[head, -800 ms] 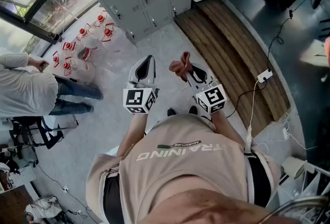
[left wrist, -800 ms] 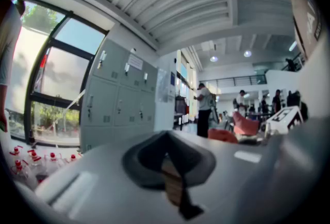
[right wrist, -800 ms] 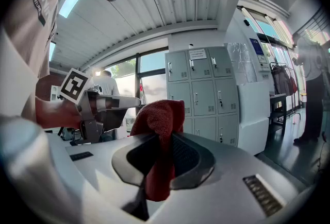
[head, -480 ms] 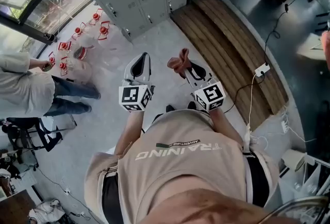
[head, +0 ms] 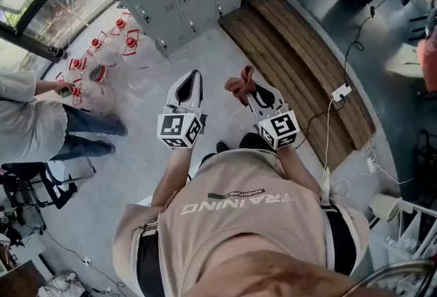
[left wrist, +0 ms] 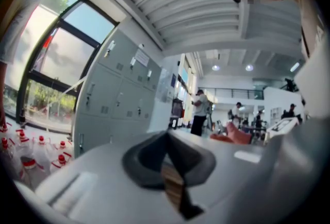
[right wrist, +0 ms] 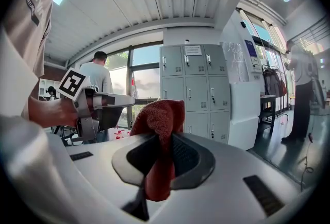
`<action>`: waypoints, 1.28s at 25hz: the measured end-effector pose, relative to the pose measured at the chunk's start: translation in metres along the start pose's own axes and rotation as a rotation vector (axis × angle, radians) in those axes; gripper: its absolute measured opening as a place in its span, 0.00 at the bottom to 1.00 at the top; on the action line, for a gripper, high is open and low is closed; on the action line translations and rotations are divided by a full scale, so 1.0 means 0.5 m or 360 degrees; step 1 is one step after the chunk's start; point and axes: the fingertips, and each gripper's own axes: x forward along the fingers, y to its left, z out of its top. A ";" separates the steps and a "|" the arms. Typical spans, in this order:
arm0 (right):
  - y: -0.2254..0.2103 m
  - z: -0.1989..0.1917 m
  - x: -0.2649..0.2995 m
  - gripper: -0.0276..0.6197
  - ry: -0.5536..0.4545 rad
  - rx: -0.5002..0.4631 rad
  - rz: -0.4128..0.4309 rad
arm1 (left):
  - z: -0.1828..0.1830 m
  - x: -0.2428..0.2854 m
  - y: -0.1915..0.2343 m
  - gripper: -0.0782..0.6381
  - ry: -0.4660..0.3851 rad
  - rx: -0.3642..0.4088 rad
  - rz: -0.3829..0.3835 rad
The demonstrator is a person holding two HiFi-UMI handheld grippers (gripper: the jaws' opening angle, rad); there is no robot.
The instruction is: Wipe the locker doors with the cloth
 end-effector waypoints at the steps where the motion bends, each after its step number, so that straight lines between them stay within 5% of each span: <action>1: 0.002 -0.004 0.007 0.13 0.0011 0.0003 -0.0001 | -0.001 0.003 0.008 0.12 0.0003 -0.0004 -0.0002; 11: -0.061 -0.021 0.104 0.13 0.0056 -0.0021 0.0077 | -0.007 0.115 0.082 0.11 0.0035 0.0006 0.0059; 22: -0.286 0.026 0.291 0.13 -0.0016 -0.0009 0.0196 | 0.064 0.410 0.120 0.11 0.0036 0.0144 0.0092; 32: -0.389 0.088 0.464 0.13 -0.0070 -0.0042 0.0446 | 0.142 0.552 0.266 0.12 -0.0061 0.0199 0.0352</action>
